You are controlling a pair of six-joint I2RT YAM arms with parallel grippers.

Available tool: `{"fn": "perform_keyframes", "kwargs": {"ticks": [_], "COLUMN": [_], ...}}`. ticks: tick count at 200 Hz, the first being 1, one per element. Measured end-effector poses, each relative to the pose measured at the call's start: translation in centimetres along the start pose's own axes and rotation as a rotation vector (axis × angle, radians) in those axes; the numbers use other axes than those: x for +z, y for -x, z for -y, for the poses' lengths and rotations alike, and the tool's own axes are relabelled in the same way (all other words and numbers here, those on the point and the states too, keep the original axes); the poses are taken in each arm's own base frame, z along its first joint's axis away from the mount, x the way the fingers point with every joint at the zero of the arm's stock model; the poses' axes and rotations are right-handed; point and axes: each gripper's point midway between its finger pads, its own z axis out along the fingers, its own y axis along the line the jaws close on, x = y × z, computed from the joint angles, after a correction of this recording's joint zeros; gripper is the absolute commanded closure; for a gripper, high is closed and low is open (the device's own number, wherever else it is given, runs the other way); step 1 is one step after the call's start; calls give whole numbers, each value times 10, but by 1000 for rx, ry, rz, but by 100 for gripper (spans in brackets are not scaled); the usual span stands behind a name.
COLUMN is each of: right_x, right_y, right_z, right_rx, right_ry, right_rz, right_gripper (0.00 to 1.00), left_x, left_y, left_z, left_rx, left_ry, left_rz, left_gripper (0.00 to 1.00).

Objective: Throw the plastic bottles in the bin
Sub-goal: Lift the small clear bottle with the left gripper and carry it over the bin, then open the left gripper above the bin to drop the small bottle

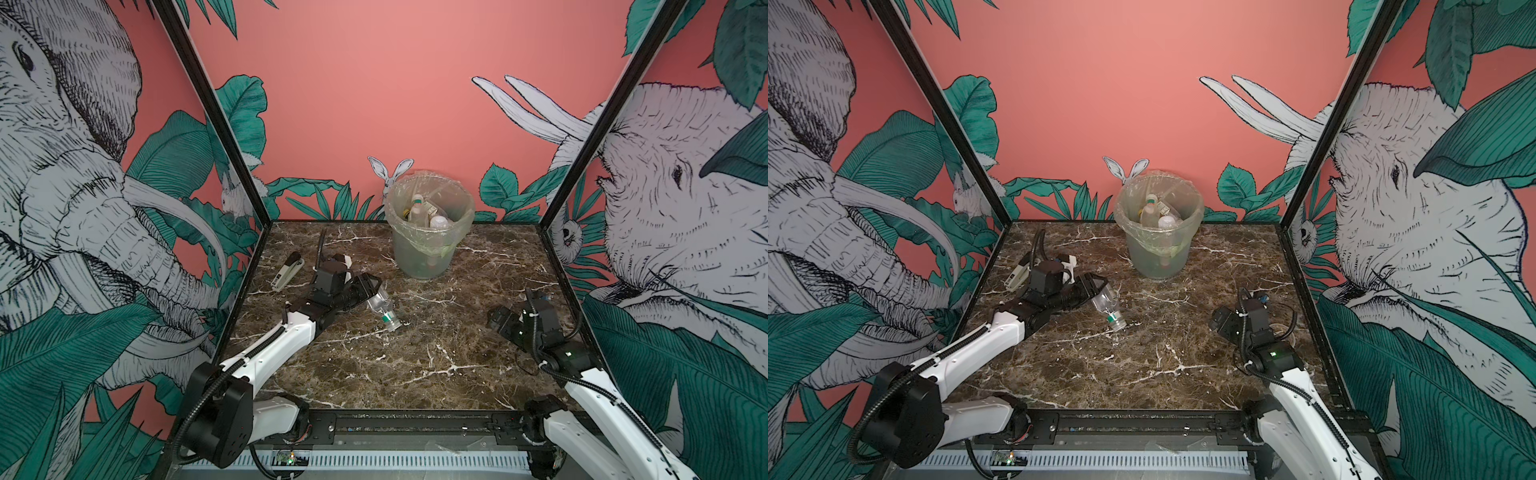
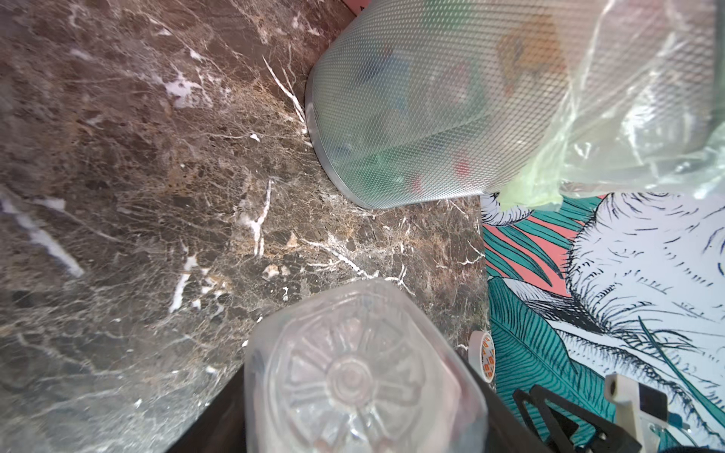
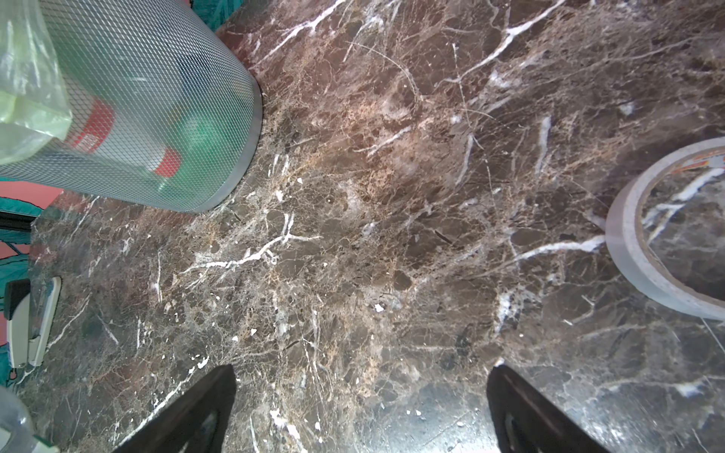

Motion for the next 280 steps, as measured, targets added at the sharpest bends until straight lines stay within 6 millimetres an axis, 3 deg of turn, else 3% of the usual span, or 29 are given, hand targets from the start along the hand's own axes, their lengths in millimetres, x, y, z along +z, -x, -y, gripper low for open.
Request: {"fn": "perform_keyframes", "kwargs": {"ticks": [38,59,93,136,150,165,181,206,221,234,249,262,280], "right_x": [1,1,0,-3,-4,-7,-11,-21,-26,-28,-29,-28,-27], "right_y": [1,1,1,3,4,6,10,17,19,19,19,19,18], "right_z": [-1,-1,-1,-2,-3,-3,-6,-8,-8,-7,-6,-5,-4], "right_rx": [-1,-4,-8,-5,-5,-4,-3,-3,-2,-2,-5,-8,-13], "right_ry": [1,2,4,14,19,21,26,36,38,40,35,30,18], "right_rz": [1,2,4,16,22,27,40,66,79,85,85,84,76], "right_gripper": [0,1,1,1,0,1,0,1,1,1,1,1,1], "left_x": [-1,-3,-18,-23,-9,19,57,116,129,121,89,44,-36], "left_y": [-5,6,55,150,177,201,213,209,206,209,217,227,237], "left_z": [8,28,95,207,236,255,261,237,227,228,243,262,289], "left_rx": [-36,-42,-23,26,31,26,14,-50,-56,-35,5,50,132], "left_ry": [-38,-73,-190,-368,-416,-437,-442,-385,-332,-307,-312,-330,-371], "left_rz": [-33,-39,33,170,202,226,219,158,135,141,179,233,336], "left_gripper": [69,68,60,57,51,37,1,1,1,0,1,0,1]}}
